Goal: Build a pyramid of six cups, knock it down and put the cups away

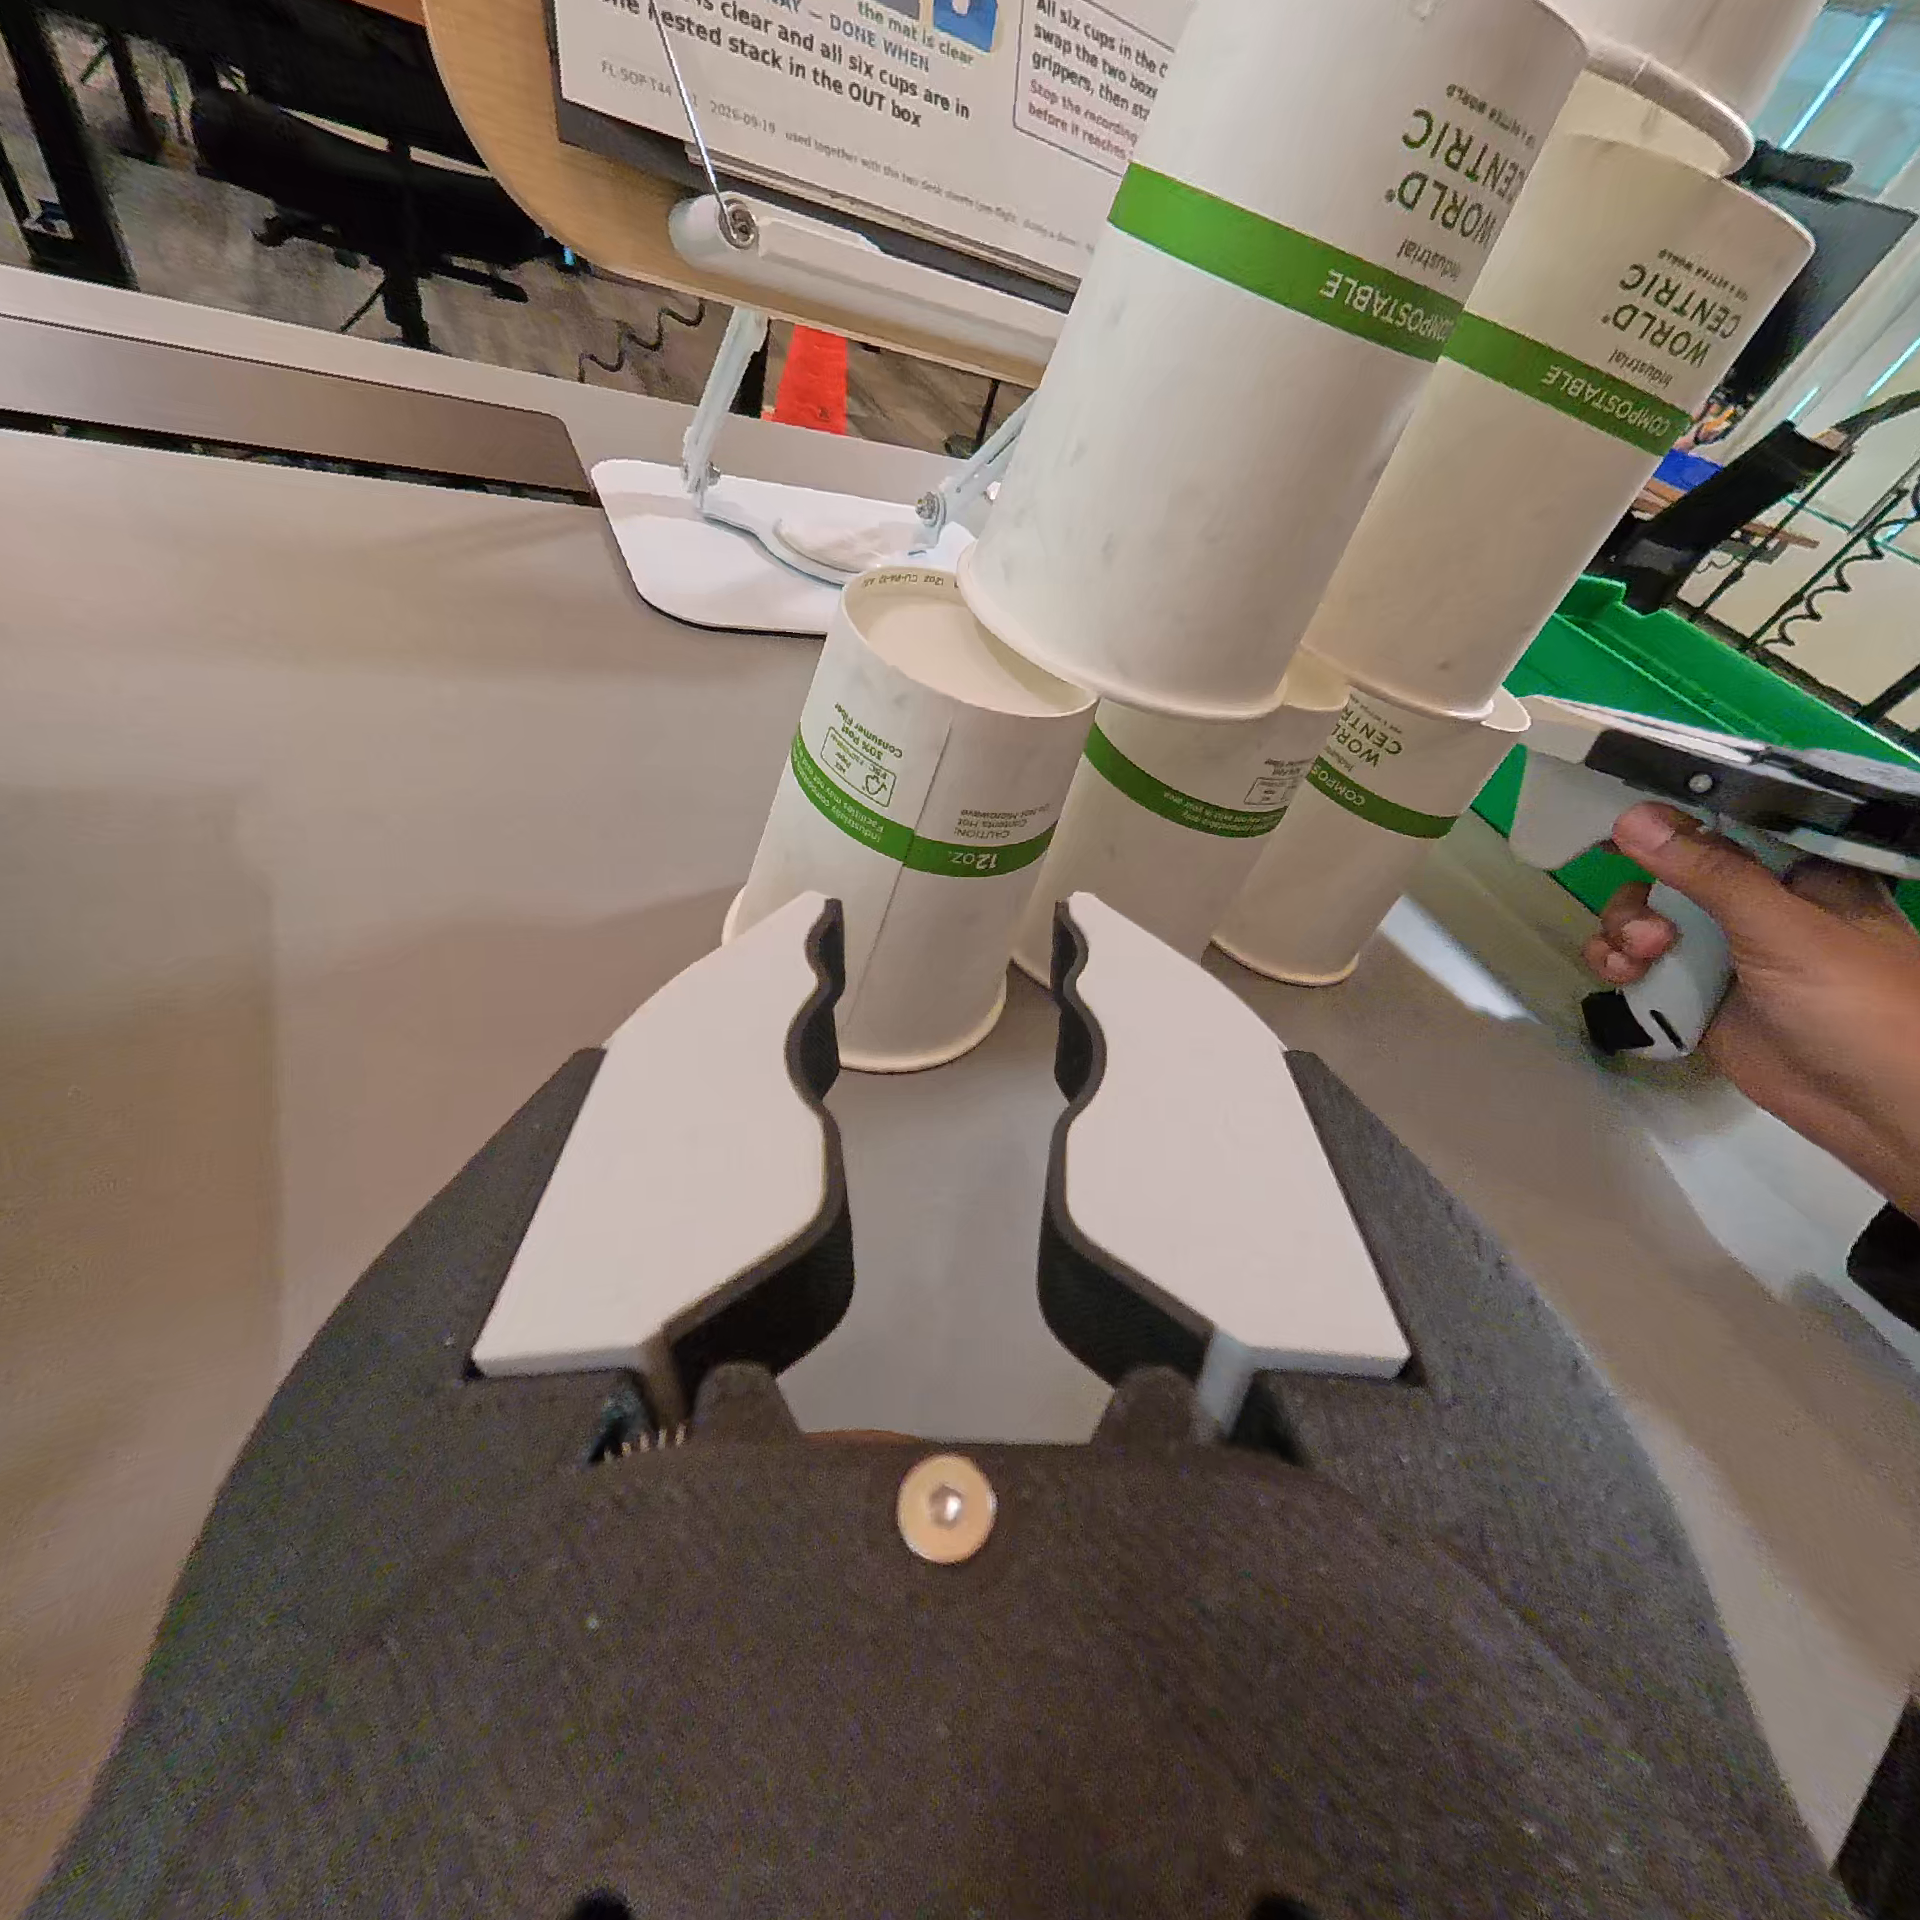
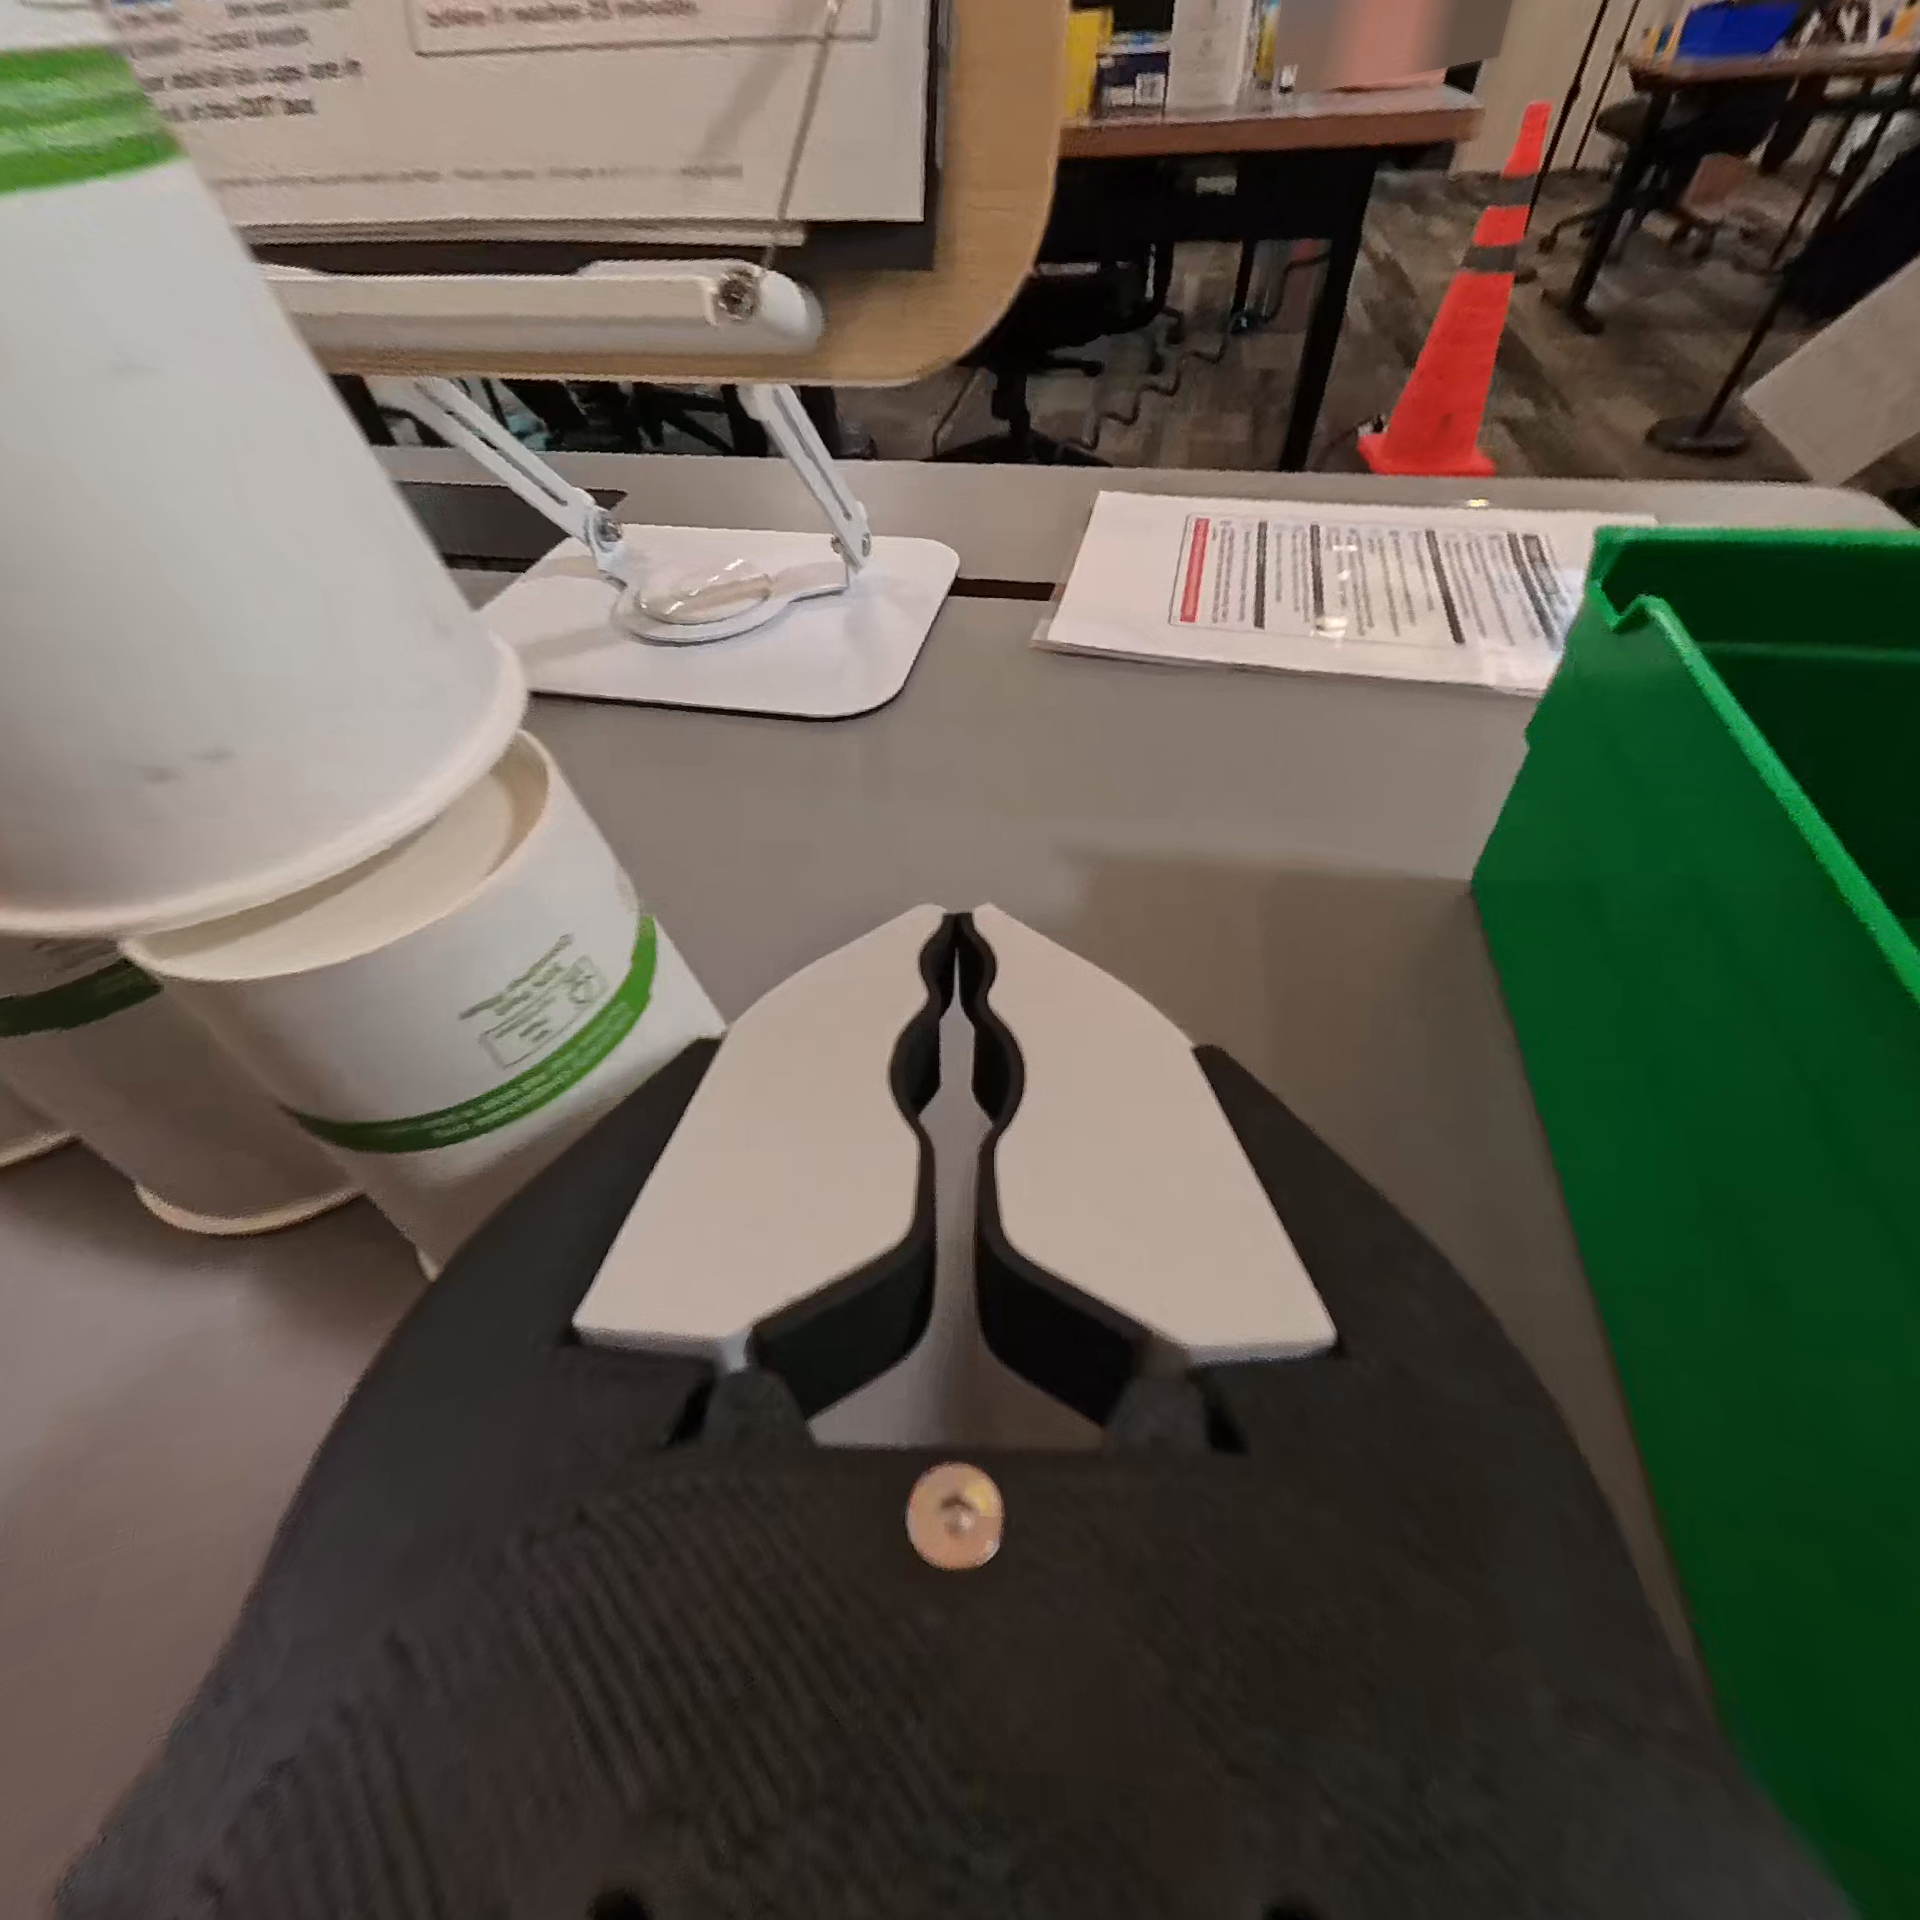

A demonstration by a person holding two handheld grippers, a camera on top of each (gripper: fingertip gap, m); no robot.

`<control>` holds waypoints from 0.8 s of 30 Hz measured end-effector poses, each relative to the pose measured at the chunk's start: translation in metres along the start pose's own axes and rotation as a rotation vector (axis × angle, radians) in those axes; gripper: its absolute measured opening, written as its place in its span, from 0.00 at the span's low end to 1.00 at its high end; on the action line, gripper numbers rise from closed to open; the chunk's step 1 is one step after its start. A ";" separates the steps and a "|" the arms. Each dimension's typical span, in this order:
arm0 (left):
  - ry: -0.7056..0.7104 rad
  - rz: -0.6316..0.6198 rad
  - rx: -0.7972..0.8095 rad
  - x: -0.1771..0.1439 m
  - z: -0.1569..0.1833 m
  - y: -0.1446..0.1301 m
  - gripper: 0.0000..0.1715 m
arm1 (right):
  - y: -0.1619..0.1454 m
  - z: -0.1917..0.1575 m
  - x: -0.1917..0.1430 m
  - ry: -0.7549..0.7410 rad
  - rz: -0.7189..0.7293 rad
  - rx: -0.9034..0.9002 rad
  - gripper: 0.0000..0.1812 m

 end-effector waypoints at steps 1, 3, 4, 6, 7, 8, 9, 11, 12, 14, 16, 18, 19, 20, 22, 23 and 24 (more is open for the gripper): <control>0.004 0.001 0.001 0.000 -0.001 0.000 0.23 | 0.000 0.003 -0.001 -0.006 -0.005 0.018 0.00; 0.010 0.002 -0.003 0.000 -0.002 0.000 0.23 | 0.002 0.006 -0.004 -0.008 0.001 0.061 0.00; 0.010 0.001 -0.006 0.000 -0.003 0.000 0.23 | 0.003 0.007 -0.005 -0.010 0.003 0.080 0.00; 0.011 -0.002 -0.008 0.001 -0.004 0.000 0.23 | 0.003 0.007 -0.006 -0.031 0.001 0.099 0.00; 0.011 -0.002 -0.009 0.001 -0.004 0.000 0.23 | 0.003 0.007 -0.006 -0.050 -0.003 0.098 0.00; 0.010 -0.003 -0.010 0.001 -0.004 0.000 0.23 | 0.002 0.006 -0.005 -0.073 -0.008 0.091 0.00; 0.010 -0.004 -0.011 0.001 -0.005 0.000 0.23 | 0.002 0.006 -0.005 -0.097 -0.013 0.080 0.00; 0.007 -0.008 -0.017 0.002 -0.005 0.000 0.23 | 0.002 0.004 -0.003 -0.145 -0.021 0.048 0.00; 0.005 -0.010 -0.023 0.002 -0.006 0.000 0.23 | 0.002 0.002 -0.003 -0.167 -0.022 0.030 0.00; 0.003 -0.014 -0.035 0.002 -0.007 0.000 0.23 | 0.002 0.000 -0.002 -0.208 -0.021 -0.003 0.00; 0.001 -0.015 -0.043 0.003 -0.008 0.000 0.23 | 0.003 -0.002 -0.003 -0.235 -0.015 -0.032 0.00; 0.000 -0.015 -0.044 0.003 -0.008 0.000 0.23 | 0.004 -0.005 -0.003 -0.242 -0.010 -0.053 0.00; 0.000 -0.015 -0.044 0.003 -0.009 0.000 0.23 | 0.004 -0.006 -0.003 -0.242 -0.009 -0.060 0.00; -0.001 -0.016 -0.043 0.003 -0.009 0.000 0.23 | 0.004 -0.007 -0.002 -0.242 -0.010 -0.065 0.00; -0.002 -0.018 -0.041 0.004 -0.008 -0.001 0.23 | 0.004 -0.008 -0.002 -0.240 -0.012 -0.069 0.00; -0.002 -0.019 -0.040 0.004 -0.008 -0.001 0.23 | 0.004 -0.009 -0.002 -0.236 -0.014 -0.069 0.00; -0.003 -0.021 -0.039 0.004 -0.008 -0.001 0.23 | 0.004 -0.009 -0.002 -0.232 -0.016 -0.069 0.00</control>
Point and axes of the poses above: each gripper's, where its closed fingertips meet, x out along the fingers, y out of its top, z = x × y across the jaws, the point moved 8 cm from there along -x, back along the fingers, and after that the axes turned 12 degrees about y, right-handed, at the moved point
